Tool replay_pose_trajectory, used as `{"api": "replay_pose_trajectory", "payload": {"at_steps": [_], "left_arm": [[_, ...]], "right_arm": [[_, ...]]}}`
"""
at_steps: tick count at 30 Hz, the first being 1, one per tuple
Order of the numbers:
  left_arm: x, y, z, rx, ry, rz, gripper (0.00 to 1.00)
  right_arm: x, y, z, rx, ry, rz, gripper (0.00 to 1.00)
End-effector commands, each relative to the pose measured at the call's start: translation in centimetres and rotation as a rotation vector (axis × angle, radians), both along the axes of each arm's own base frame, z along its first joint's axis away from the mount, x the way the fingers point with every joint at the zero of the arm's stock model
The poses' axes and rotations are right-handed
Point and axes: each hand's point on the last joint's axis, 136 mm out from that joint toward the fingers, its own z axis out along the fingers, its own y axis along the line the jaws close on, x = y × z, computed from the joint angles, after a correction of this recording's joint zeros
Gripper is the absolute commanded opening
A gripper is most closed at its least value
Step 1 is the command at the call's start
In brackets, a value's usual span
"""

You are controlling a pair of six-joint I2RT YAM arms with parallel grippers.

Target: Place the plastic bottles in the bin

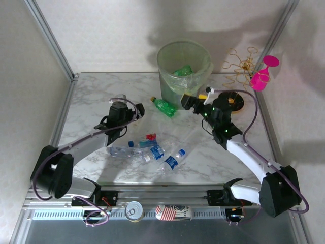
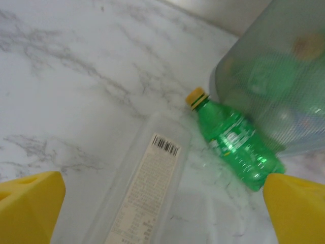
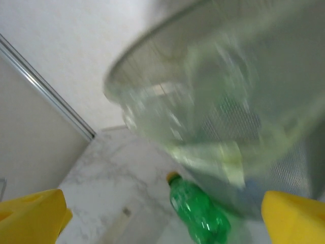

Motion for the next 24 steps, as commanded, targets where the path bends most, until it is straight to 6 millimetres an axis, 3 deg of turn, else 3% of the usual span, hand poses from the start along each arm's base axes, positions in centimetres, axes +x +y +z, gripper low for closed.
{"api": "replay_pose_trajectory", "payload": {"at_steps": [1,7,18,24], "left_arm": [[-0.2,-0.5,-2.2,0.070,0.091,-0.055,1.00],[0.0,-0.3,-6.3,0.172,0.210,-0.062,1.00],[0.2,-1.5,-10.3,0.239,0.297,-0.092,0.99],[0.3,-1.4,-11.4,0.259,0.314,-0.085,0.88]], "right_arm": [[-1.3,0.1,-1.9,0.079,0.069,0.009,0.99],[-1.9,0.5,-5.2,0.082,0.137,0.020,0.99],[-1.6,1.4,-5.3,0.085,0.135,0.038,0.99],[-1.6,1.6,-5.5,0.082,0.143,0.040,0.99]]}}
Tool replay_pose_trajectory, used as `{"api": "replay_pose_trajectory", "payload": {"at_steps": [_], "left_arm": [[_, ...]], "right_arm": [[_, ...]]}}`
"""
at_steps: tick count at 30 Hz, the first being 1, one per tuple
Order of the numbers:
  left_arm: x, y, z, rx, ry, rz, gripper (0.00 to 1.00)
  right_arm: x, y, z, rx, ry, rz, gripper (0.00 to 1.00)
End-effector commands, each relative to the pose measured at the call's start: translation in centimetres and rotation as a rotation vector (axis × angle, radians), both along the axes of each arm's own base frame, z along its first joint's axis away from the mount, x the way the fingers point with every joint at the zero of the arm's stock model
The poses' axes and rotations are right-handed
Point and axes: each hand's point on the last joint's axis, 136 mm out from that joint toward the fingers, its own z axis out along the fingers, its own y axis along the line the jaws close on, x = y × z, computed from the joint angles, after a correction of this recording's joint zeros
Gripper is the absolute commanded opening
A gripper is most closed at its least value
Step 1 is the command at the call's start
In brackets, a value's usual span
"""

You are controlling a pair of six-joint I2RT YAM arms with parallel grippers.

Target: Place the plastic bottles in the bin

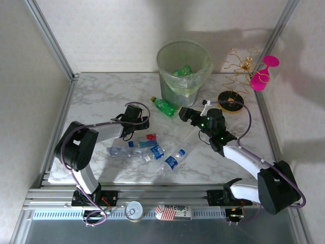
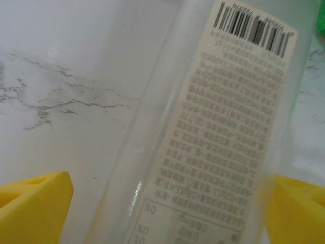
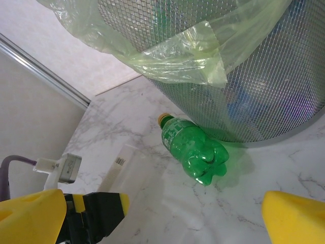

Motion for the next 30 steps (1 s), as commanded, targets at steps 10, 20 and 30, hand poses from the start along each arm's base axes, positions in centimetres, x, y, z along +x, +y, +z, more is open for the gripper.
{"api": "replay_pose_trajectory", "payload": {"at_steps": [10,20,30], "left_arm": [[0.8,0.2,-0.4,0.040,-0.011,0.007,0.61],[1.2,0.5,1.3,0.040,-0.068,0.024,0.42],[2.2,-0.1,13.9,-0.131,-0.386,0.043,0.41]], "right_arm": [[0.1,0.5,1.2,0.018,-0.028,0.010,0.99],[0.1,0.3,1.1,0.017,-0.025,0.003,0.99],[0.3,0.2,0.6,0.022,-0.018,-0.010,0.99]]}}
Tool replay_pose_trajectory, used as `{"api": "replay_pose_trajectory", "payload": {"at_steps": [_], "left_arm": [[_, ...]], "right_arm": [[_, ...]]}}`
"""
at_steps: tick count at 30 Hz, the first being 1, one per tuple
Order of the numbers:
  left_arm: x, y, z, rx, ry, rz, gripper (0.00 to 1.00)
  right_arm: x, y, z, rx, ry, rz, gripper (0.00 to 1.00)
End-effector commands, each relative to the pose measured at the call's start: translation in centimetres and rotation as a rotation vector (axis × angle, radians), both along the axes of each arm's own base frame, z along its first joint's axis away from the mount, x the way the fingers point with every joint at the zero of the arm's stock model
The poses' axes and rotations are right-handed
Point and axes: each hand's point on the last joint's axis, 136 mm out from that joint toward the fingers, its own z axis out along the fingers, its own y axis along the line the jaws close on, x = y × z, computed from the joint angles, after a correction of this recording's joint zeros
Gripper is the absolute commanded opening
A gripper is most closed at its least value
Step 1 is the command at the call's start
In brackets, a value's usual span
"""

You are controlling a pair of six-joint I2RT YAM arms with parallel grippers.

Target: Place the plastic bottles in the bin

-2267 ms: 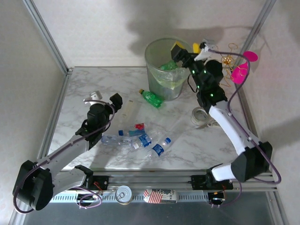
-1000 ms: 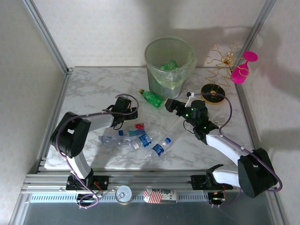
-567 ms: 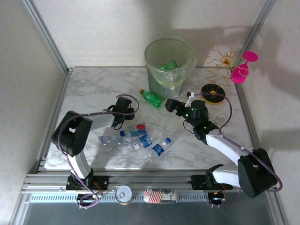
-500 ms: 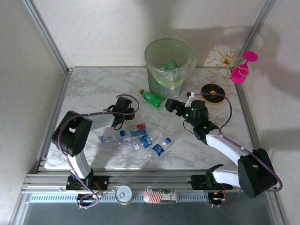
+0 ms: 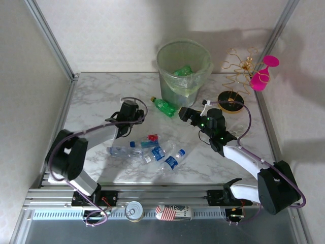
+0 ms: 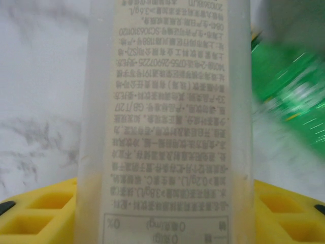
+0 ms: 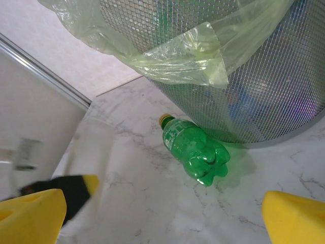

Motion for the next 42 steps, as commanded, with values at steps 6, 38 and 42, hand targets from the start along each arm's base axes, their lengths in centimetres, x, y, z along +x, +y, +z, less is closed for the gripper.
{"api": "replay_pose_trajectory", "payload": {"at_steps": [6,38,42], "left_arm": [[0.3,-1.1,16.9,-0.262,-0.424,-0.021,0.42],[14.5,-23.2,29.7,-0.472,-0.550,-0.410,0.45],[15.5,-23.5,28.2,-0.465,-0.545,-0.375,0.47]], "right_arm": [[0.3,0.3,0.4,0.023,-0.018,-0.009,0.99],[-1.6,-3.1,0.2,-0.032,-0.034,-0.118,0.99],[-1.6,-3.3,0.0,-0.053,-0.033,-0.118,0.99]]}}
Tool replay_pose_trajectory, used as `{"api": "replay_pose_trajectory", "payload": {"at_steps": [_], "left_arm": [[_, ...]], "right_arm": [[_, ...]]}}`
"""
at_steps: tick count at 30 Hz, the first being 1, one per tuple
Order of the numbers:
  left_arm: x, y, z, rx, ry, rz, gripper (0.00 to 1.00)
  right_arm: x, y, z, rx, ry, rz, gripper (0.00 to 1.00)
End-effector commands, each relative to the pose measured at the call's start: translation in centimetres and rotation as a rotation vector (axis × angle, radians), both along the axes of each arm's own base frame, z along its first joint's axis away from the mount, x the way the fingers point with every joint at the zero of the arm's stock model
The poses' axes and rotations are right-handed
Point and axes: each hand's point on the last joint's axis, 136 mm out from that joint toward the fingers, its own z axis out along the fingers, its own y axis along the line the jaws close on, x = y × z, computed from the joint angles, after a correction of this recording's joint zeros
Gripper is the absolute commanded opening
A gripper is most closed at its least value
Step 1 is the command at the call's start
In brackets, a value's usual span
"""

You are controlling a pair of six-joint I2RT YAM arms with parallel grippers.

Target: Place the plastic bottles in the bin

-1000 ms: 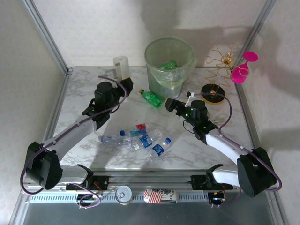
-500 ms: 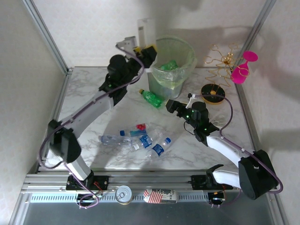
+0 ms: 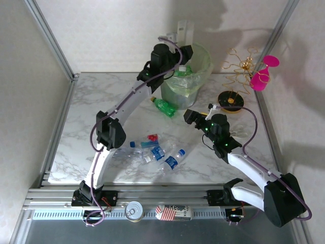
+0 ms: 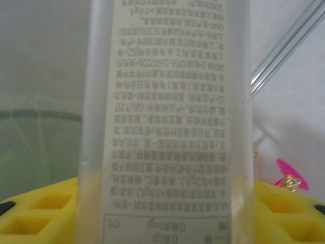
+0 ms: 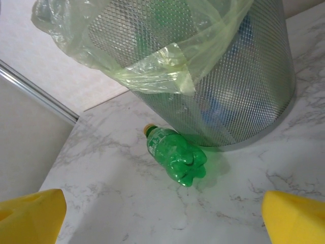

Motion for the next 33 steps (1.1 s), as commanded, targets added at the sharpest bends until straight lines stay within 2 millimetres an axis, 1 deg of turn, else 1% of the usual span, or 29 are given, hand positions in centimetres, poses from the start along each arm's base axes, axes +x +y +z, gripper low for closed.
{"api": "replay_pose_trajectory", "payload": {"at_steps": [1,4,5,7,8,9,12,15,17,19,21,22,23,24,25,27,28,29,31,33], "left_arm": [[-0.3,-0.1,1.1,-0.011,-0.007,0.016,0.48],[0.1,-0.1,0.1,0.006,0.011,0.029,0.53],[0.1,-0.1,-0.1,0.009,0.014,0.029,0.56],[0.1,-0.1,-0.2,0.013,0.017,0.027,0.69],[0.0,-0.1,-0.2,0.014,0.019,0.024,0.77],[-0.1,-0.2,0.0,0.012,0.017,0.020,0.84],[-1.0,-0.4,1.3,0.013,-0.001,-0.008,0.99],[-2.3,-0.4,2.9,0.042,-0.031,-0.022,1.00],[-3.6,-0.3,4.5,0.057,-0.060,-0.027,1.00],[-4.8,0.0,5.6,0.066,-0.082,-0.028,0.99],[-6.5,0.6,7.3,0.048,-0.118,-0.033,1.00],[-7.2,0.9,7.7,0.039,-0.130,-0.036,0.99],[-8.2,1.6,8.6,0.019,-0.155,-0.033,1.00],[-9.0,2.1,8.5,0.006,-0.165,-0.029,1.00],[-9.8,2.9,9.6,-0.021,-0.192,-0.020,1.00],[-11.5,4.8,10.3,-0.063,-0.226,0.010,1.00],[-11.9,5.5,9.6,-0.064,-0.221,0.027,1.00],[-12.8,6.7,10.1,-0.087,-0.244,0.053,1.00],[-14.1,8.7,9.7,-0.101,-0.253,0.104,1.00],[-15.2,10.8,8.8,-0.102,-0.250,0.164,1.00]], "right_arm": [[-0.1,-0.6,-0.2,-0.040,-0.005,-0.024,0.99],[0.2,-1.2,0.0,-0.079,-0.013,-0.046,0.99],[0.3,-1.4,0.0,-0.094,-0.014,-0.054,0.99],[0.4,-1.7,0.4,-0.116,-0.022,-0.066,0.99],[0.5,-1.8,0.6,-0.126,-0.026,-0.072,0.99],[0.6,-1.9,0.7,-0.135,-0.029,-0.079,0.99],[0.8,-2.4,1.3,-0.151,-0.040,-0.101,0.99],[0.9,-2.6,1.5,-0.163,-0.047,-0.115,0.99],[1.1,-2.4,1.7,-0.170,-0.056,-0.104,0.99],[1.2,-1.7,1.8,-0.169,-0.058,-0.069,0.99],[1.3,-0.6,1.9,-0.160,-0.064,-0.017,0.99],[1.4,-0.1,1.9,-0.156,-0.065,0.005,0.99],[1.4,0.5,1.9,-0.154,-0.069,0.029,0.99],[1.5,1.1,2.0,-0.153,-0.075,0.051,0.99],[1.5,1.7,2.0,-0.154,-0.079,0.069,0.99],[1.5,3.1,1.8,-0.164,-0.089,0.115,0.99],[1.5,3.8,1.7,-0.173,-0.088,0.135,0.99],[1.6,4.7,1.6,-0.185,-0.089,0.160,0.99],[1.7,6.4,1.1,-0.215,-0.085,0.205,0.99],[1.9,8.2,0.7,-0.245,-0.081,0.252,0.99]]}}
